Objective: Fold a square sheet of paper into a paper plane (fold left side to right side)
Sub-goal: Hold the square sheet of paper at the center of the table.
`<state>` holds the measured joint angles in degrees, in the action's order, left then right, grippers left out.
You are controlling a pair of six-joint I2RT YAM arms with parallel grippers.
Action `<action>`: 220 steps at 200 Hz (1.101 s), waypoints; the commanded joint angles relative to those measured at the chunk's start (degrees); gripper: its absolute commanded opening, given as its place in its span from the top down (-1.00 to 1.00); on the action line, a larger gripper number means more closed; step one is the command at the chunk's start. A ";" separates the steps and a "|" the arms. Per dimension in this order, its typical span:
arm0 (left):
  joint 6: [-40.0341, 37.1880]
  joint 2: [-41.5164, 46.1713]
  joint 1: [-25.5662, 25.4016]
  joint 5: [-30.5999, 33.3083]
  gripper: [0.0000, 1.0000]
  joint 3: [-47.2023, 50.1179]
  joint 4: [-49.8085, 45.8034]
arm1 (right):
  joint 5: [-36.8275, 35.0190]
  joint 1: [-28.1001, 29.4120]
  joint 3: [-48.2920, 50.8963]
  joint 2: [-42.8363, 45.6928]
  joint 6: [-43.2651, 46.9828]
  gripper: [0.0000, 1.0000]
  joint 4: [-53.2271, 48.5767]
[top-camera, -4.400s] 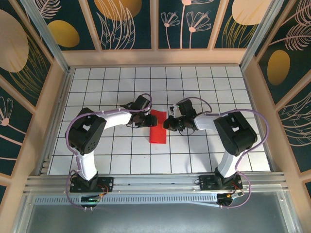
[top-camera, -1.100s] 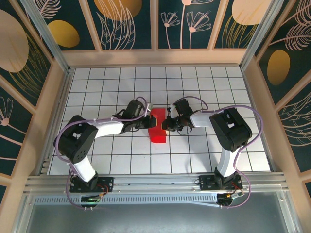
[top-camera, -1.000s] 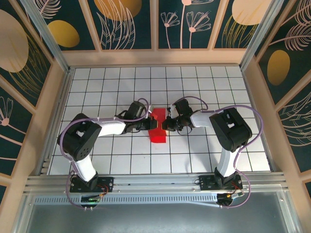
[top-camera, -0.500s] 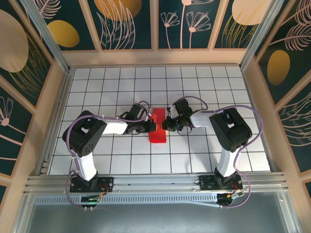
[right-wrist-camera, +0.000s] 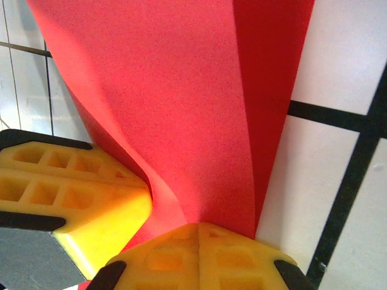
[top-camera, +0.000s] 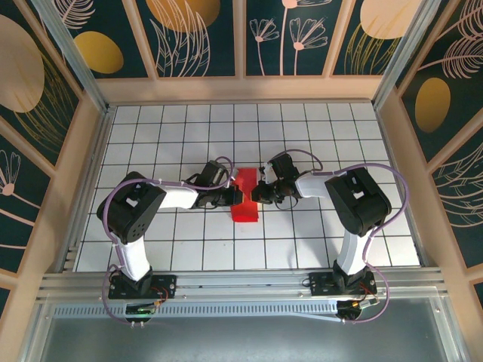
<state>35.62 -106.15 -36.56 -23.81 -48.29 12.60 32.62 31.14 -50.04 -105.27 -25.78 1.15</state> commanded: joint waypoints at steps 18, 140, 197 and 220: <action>-1.50 -2.64 -0.18 2.08 0.93 0.22 -3.00 | -8.09 0.76 1.11 -2.69 1.53 1.00 -6.40; -1.44 -2.99 -0.52 2.46 0.93 0.40 -2.93 | 1.11 -2.03 -1.97 4.70 -1.49 1.00 0.82; -1.68 -3.01 -0.54 2.37 0.93 0.32 -3.20 | 2.51 -0.64 -6.71 -1.63 -2.21 1.00 3.45; -1.83 -3.04 -0.54 2.37 0.93 0.22 -3.45 | 2.99 -0.38 -8.55 -4.16 -1.99 1.00 3.60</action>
<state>35.16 -106.37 -36.73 -23.55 -48.38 13.04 34.37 30.22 -56.07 -106.76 -27.55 3.44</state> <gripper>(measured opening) 0.043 0.049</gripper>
